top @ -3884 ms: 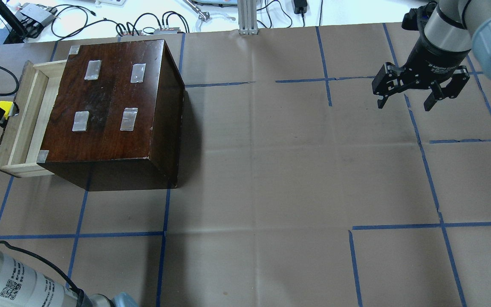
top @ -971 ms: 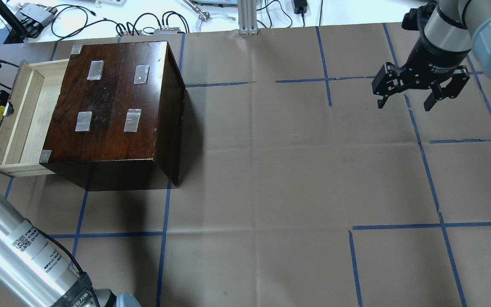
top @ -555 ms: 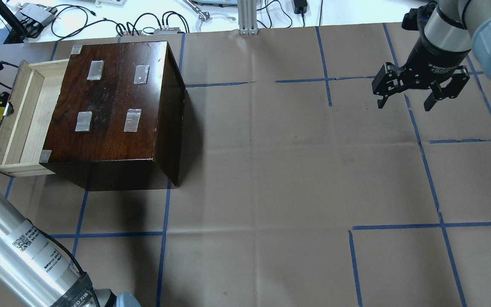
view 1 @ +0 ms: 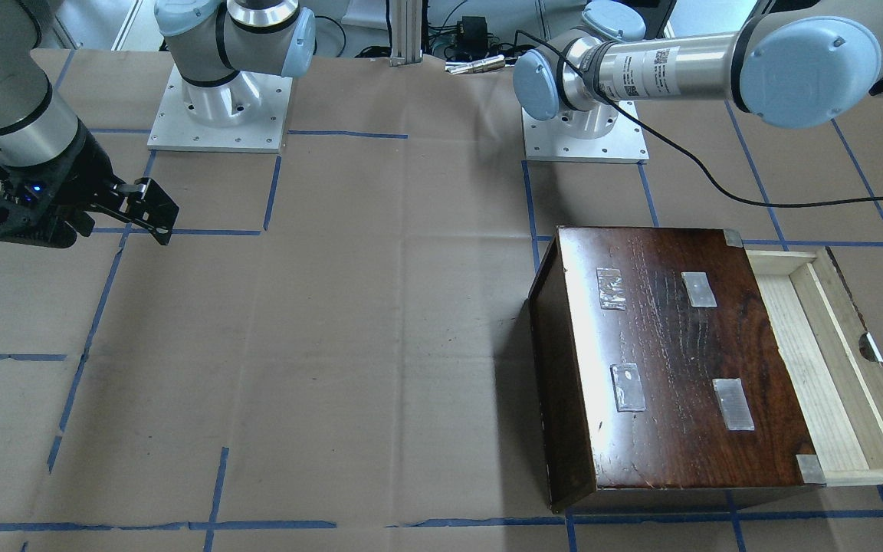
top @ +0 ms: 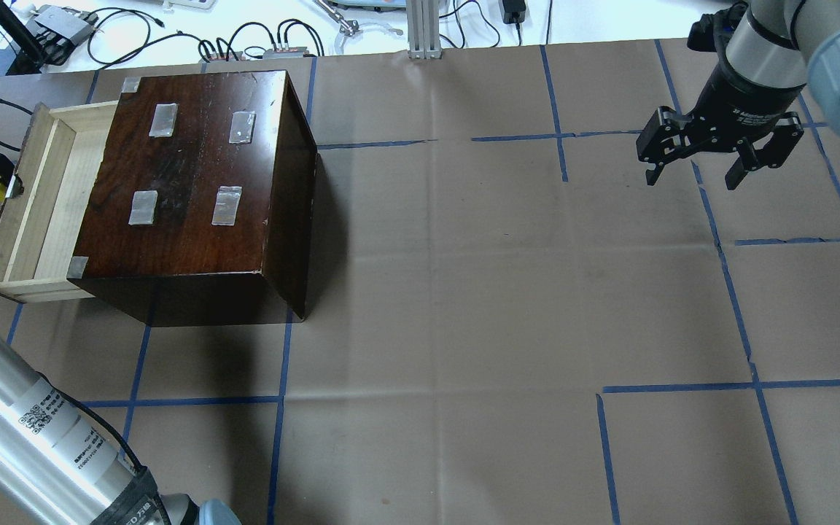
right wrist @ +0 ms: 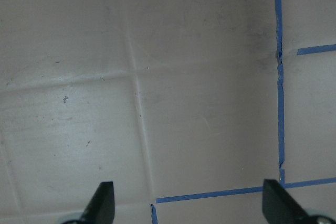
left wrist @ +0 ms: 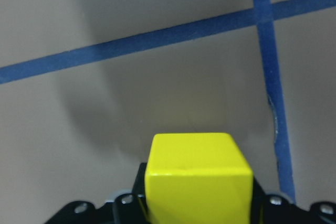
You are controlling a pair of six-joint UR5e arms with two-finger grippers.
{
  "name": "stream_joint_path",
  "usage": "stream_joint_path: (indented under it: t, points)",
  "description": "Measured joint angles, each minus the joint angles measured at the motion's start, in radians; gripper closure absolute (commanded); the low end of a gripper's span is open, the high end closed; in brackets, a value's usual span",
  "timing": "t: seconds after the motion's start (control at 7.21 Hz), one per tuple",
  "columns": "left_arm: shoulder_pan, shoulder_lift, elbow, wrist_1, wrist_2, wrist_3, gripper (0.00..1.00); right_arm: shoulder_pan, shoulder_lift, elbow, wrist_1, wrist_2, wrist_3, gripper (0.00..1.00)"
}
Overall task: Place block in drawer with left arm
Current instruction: 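Close the left gripper on the yellow cube and lift it, then carry the yellow cube into the open drawer and release it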
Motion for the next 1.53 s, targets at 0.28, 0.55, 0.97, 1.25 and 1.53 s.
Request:
stream_joint_path:
  t: [0.28, 0.55, 0.97, 1.25, 1.53]
  points:
    - [0.004, 0.151, -0.012, -0.145, 0.007, 0.004, 1.00, 0.000, 0.000, 0.000, 0.000, 0.000, 0.000, 0.00]
    - [0.003, 0.282, -0.026, -0.306, 0.042, 0.008, 1.00, 0.000, 0.000, 0.000, 0.000, 0.000, 0.001, 0.00]
    - [-0.016, 0.390, -0.123, -0.448, 0.043, -0.051, 1.00, 0.000, 0.000, 0.000, 0.000, 0.000, 0.000, 0.00]
    - [-0.058, 0.448, -0.261, -0.381, 0.028, -0.114, 0.99, 0.000, 0.000, -0.001, 0.000, 0.000, 0.001, 0.00]
    - [-0.121, 0.507, -0.384, -0.293, -0.024, -0.184, 0.99, 0.000, 0.000, 0.000, 0.000, 0.000, 0.001, 0.00]
